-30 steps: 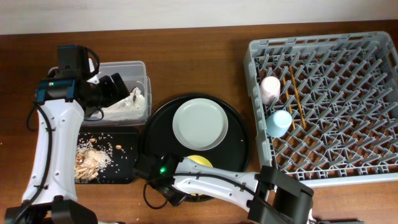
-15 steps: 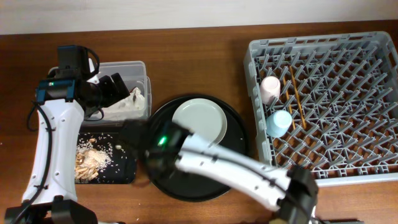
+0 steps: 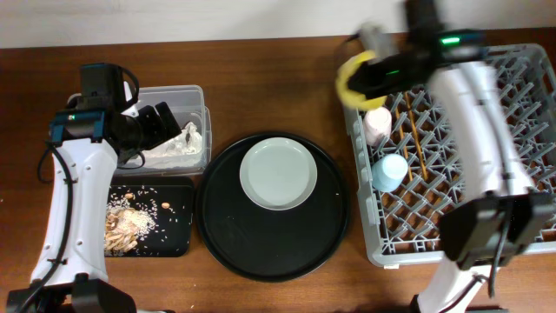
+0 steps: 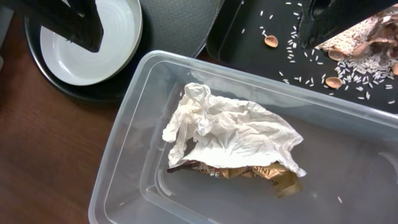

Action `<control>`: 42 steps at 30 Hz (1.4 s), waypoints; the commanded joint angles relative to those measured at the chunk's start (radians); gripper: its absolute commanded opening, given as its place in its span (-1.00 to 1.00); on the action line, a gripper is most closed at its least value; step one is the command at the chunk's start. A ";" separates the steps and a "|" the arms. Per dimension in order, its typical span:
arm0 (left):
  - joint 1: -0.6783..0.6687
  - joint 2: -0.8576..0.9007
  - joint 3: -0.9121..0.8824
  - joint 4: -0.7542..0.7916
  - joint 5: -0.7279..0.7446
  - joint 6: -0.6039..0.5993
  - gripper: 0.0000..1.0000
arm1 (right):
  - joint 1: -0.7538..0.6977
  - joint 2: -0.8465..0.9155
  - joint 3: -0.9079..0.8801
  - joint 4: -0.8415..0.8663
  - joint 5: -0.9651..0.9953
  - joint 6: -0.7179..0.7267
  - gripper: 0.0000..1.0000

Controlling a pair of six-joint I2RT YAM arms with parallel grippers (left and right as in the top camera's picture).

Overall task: Sort waste into correct bins and load items into the dishwasher rack
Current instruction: 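Carry the yellow bowl to the rack's back row and release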

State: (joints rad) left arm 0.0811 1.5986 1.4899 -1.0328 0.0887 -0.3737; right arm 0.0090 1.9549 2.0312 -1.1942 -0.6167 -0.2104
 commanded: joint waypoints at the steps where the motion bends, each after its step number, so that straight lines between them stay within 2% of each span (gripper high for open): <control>1: 0.002 -0.011 0.016 -0.001 -0.007 0.008 0.98 | -0.175 0.014 0.022 0.003 -0.350 -0.212 -0.92; 3: 0.002 -0.011 0.016 -0.001 -0.007 0.008 0.98 | -0.302 0.072 0.022 0.003 -0.513 -0.272 -0.92; 6: 0.002 -0.011 0.016 -0.001 -0.007 0.008 0.98 | -0.380 0.140 0.022 0.003 -0.655 -0.309 -0.92; 14: 0.002 -0.011 0.016 -0.001 -0.007 0.008 0.98 | -0.436 0.314 0.022 0.024 -0.841 -0.314 -0.92; 18: 0.002 -0.011 0.016 -0.001 -0.007 0.008 0.98 | -0.434 0.348 0.020 0.027 -0.843 -0.314 -0.92; 26: 0.002 -0.011 0.016 -0.001 -0.007 0.008 0.98 | -0.441 0.359 0.020 -0.003 -0.686 -0.314 -0.92; 40: 0.002 -0.011 0.016 -0.001 -0.007 0.008 0.98 | -0.470 0.359 -0.031 -0.021 -0.670 -0.312 -0.92; 41: 0.002 -0.011 0.016 -0.001 -0.007 0.008 0.98 | -0.476 0.359 -0.031 -0.029 -0.653 -0.306 -0.91; 42: 0.002 -0.011 0.016 -0.001 -0.007 0.008 0.98 | -0.484 0.359 -0.031 -0.040 -0.624 -0.293 -0.82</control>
State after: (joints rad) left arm 0.0811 1.5986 1.4899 -1.0325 0.0887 -0.3737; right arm -0.4435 2.3020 2.0197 -1.2106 -1.3094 -0.5102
